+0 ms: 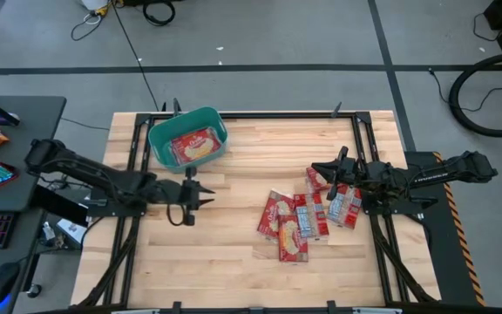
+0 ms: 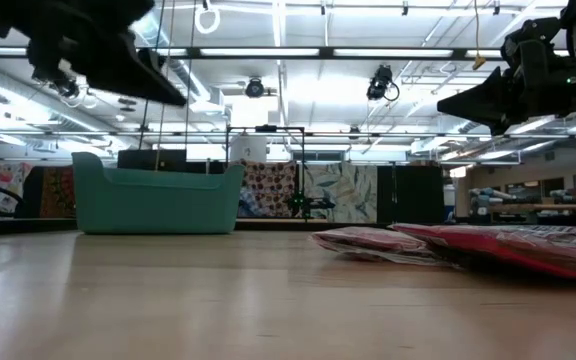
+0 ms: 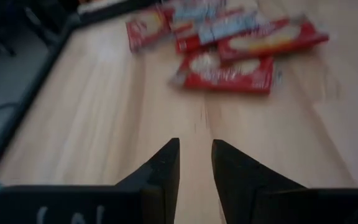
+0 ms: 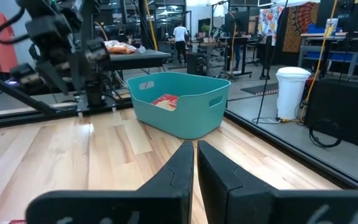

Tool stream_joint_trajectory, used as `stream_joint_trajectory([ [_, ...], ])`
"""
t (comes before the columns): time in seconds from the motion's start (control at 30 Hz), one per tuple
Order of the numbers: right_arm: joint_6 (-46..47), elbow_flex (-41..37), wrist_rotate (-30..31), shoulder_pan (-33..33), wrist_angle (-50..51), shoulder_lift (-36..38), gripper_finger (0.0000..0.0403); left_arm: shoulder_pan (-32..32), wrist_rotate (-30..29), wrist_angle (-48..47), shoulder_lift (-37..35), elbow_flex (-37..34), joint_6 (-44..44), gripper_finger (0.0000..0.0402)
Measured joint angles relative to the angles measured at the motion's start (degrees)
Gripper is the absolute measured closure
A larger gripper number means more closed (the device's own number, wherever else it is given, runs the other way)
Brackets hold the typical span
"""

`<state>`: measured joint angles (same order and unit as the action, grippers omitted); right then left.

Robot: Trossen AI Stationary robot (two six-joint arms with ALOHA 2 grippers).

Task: Sort popcorn bags into baskets
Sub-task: Put the red popcorn bag into the green bin

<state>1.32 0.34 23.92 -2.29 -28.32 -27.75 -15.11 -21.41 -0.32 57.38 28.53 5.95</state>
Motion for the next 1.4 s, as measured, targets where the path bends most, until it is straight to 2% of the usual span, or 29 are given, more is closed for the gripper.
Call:
stream_joint_trajectory([
  [0.17,0.01,0.00,0.00,0.00,-0.06,0.00,0.0377,0.02,-0.05,1.53,-5.94,-1.45,4.55,0.0304],
  [0.5,0.11,0.01,0.00,0.00,-0.37,0.00,0.0377,1.08,0.00,11.20,-22.90,-14.77,7.50,0.0304],
  [0.67,0.04,0.00,0.00,0.00,-1.12,0.00,0.0377,2.32,0.00,17.39,-29.04,-21.26,10.50,0.0304],
  [0.9,-0.07,0.00,-0.08,0.68,-12.41,0.00,0.0377,3.11,0.22,26.39,-31.84,-26.58,17.11,0.0304],
  [1.03,-0.61,0.01,-3.13,1.63,-18.62,-0.20,0.0377,3.13,0.21,28.33,-31.83,-27.17,21.44,0.0304],
  [1.2,11.30,0.44,-4.11,2.70,-21.58,-2.34,0.0377,3.13,0.17,31.23,-31.82,-27.17,26.24,0.0304],
  [1.4,16.83,3.82,-5.60,3.10,-20.79,-10.61,0.0377,3.13,0.20,32.63,-31.82,-27.16,26.30,0.0304],
])
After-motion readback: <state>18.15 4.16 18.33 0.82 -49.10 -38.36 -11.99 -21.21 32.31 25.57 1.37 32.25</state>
